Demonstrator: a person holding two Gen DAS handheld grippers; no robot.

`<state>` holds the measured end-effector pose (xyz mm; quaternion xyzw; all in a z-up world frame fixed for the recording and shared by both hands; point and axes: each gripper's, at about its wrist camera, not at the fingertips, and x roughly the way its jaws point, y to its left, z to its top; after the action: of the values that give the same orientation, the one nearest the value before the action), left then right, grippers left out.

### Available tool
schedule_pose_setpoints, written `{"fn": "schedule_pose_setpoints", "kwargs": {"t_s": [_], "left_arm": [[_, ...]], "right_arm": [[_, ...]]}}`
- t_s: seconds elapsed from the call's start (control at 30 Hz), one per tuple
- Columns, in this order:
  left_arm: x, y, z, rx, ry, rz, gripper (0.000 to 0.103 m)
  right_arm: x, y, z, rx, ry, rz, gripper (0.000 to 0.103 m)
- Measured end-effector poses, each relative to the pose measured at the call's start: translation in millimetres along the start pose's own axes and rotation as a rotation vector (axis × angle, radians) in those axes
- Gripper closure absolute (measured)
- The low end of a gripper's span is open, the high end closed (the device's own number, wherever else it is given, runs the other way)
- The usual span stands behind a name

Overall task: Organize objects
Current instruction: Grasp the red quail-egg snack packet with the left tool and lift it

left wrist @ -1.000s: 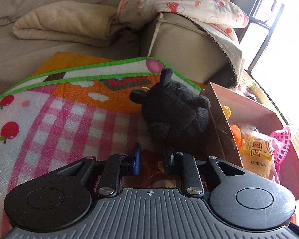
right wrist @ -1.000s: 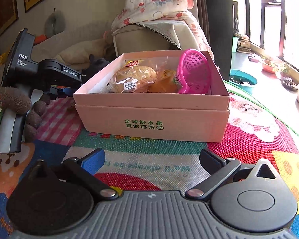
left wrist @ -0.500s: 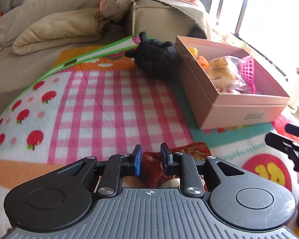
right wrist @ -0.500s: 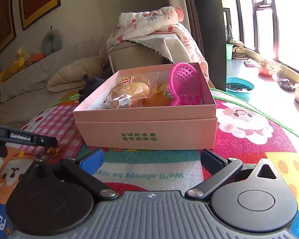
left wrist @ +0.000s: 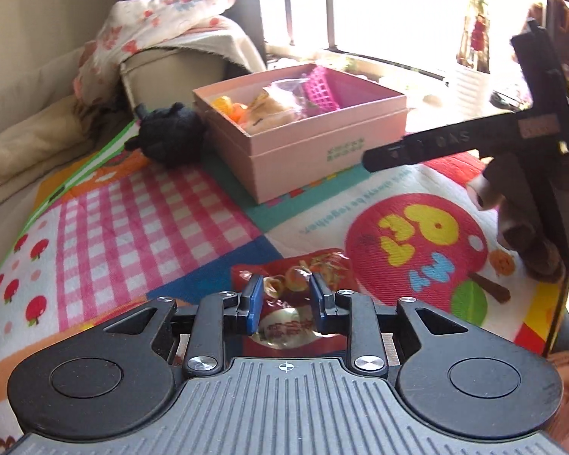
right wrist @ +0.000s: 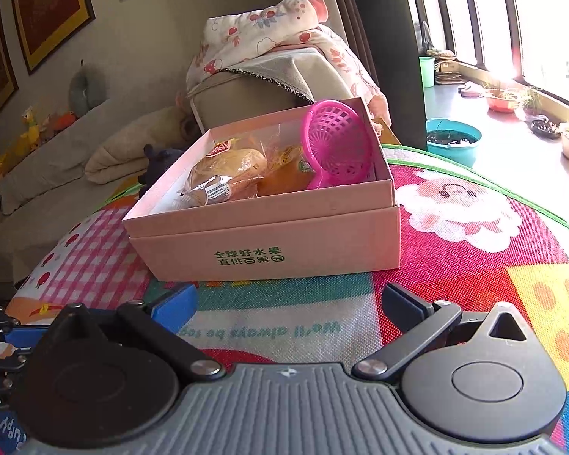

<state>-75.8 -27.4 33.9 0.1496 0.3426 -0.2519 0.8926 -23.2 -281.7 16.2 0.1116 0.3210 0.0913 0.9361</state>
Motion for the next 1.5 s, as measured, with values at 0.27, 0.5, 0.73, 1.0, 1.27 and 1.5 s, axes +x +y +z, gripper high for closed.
{"fn": "schedule_pose_setpoints", "kwargs": {"t_s": [0.27,0.5,0.73,1.0,1.27,1.5], "left_arm": [[-28.8,-2.0,-11.3,-0.093,0.057,-0.005,0.072],[-20.1,-17.6,-26.5,-0.123,0.149,-0.123,0.059],[14.4,-38.8,1.9,-0.183,0.108,-0.164,0.035],[-27.5,-45.7,14.6,0.067,0.015,-0.067,0.039],[9.1,-12.0,29.5,0.191,0.080,0.027,0.039],[30.8,6.7,27.9,0.112,0.127,-0.103,0.025]], "right_arm": [[0.8,-3.2,0.6,0.020,0.003,0.008,0.000],[0.1,-4.8,0.4,0.030,-0.001,0.015,0.000],[0.4,-11.4,1.6,0.067,0.005,0.022,0.000],[-0.2,-16.8,1.4,0.101,0.005,0.044,0.000],[-0.6,-18.9,1.4,0.119,0.005,0.056,0.000],[-0.4,-19.2,1.5,0.124,0.007,0.059,0.000]]}}
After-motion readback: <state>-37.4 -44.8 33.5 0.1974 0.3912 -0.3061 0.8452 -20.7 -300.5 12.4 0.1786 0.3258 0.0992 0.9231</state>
